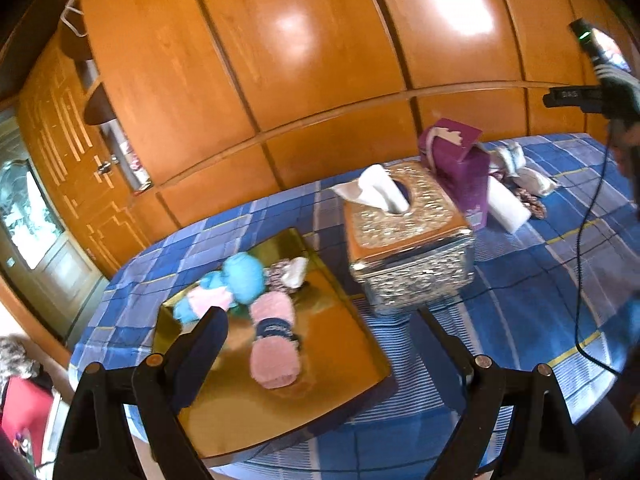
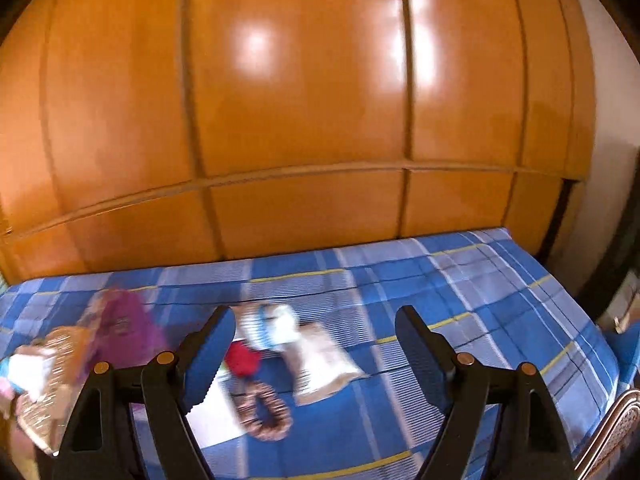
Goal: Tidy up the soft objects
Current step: 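Move both tools past the tissue box over the items on the bed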
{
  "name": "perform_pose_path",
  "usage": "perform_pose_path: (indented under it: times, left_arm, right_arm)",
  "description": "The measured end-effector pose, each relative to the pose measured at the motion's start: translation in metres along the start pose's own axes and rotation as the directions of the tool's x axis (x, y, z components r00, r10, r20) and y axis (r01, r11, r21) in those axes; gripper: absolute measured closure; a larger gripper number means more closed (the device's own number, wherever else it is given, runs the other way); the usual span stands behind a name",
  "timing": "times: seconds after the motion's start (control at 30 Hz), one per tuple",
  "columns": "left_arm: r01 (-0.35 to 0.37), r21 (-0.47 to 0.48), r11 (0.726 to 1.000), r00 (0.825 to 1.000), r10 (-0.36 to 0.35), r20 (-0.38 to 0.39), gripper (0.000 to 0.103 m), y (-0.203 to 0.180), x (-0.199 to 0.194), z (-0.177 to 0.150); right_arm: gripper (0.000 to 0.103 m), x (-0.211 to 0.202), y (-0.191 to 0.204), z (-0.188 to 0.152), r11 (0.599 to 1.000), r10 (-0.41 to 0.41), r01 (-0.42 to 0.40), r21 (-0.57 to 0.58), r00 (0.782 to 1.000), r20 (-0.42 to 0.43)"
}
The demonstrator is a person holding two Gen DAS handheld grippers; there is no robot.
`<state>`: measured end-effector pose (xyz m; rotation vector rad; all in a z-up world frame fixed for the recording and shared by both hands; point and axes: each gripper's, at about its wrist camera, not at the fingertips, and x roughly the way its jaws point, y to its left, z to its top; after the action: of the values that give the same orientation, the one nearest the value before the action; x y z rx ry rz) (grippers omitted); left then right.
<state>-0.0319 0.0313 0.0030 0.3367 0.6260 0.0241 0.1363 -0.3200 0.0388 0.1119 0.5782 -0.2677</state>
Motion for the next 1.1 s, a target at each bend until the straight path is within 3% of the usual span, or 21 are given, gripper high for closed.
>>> perform_pose_path:
  times: [0.23, 0.3, 0.6, 0.7, 0.93, 1.03, 1.1]
  left_arm:
    - [0.126, 0.06, 0.99, 0.992, -0.126, -0.001, 0.01, -0.035, 0.005, 0.02]
    - [0.156, 0.071, 0.985, 0.988, -0.155, -0.008, 0.01, -0.045, 0.007, 0.027]
    - [0.31, 0.131, 0.942, 0.951, -0.308, -0.033, 0.011, -0.101, 0.021, 0.065]
    - [0.35, 0.132, 0.927, 0.937, -0.346, -0.056, 0.016, -0.122, 0.032, 0.077]
    - [0.454, -0.003, 0.891, 0.877, -0.447, -0.178, 0.032, -0.176, 0.079, 0.099]
    - [0.446, -0.09, 0.891, 0.869, -0.455, -0.195, 0.032, -0.191, 0.099, 0.106]
    - [0.415, -0.171, 0.894, 0.874, -0.443, -0.199, 0.032, -0.198, 0.114, 0.11]
  right_arm:
    - [0.02, 0.042, -0.054, -0.02, 0.983, -0.095, 0.106, 0.147, 0.992, -0.078]
    - [0.02, 0.051, -0.067, -0.022, 0.972, -0.057, 0.087, 0.22, 0.988, -0.14]
    - [0.02, 0.054, -0.083, -0.025, 0.948, 0.027, 0.025, 0.318, 0.987, -0.159]
    - [0.02, 0.055, -0.089, -0.026, 0.93, 0.069, -0.001, 0.367, 0.982, -0.174]
    - [0.02, 0.052, -0.1, -0.028, 0.895, 0.122, -0.035, 0.444, 0.978, -0.17]
    - [0.02, 0.051, -0.103, -0.028, 0.885, 0.141, -0.051, 0.462, 0.976, -0.163]
    - [0.02, 0.051, -0.102, -0.028, 0.881, 0.156, -0.063, 0.469, 0.974, -0.162]
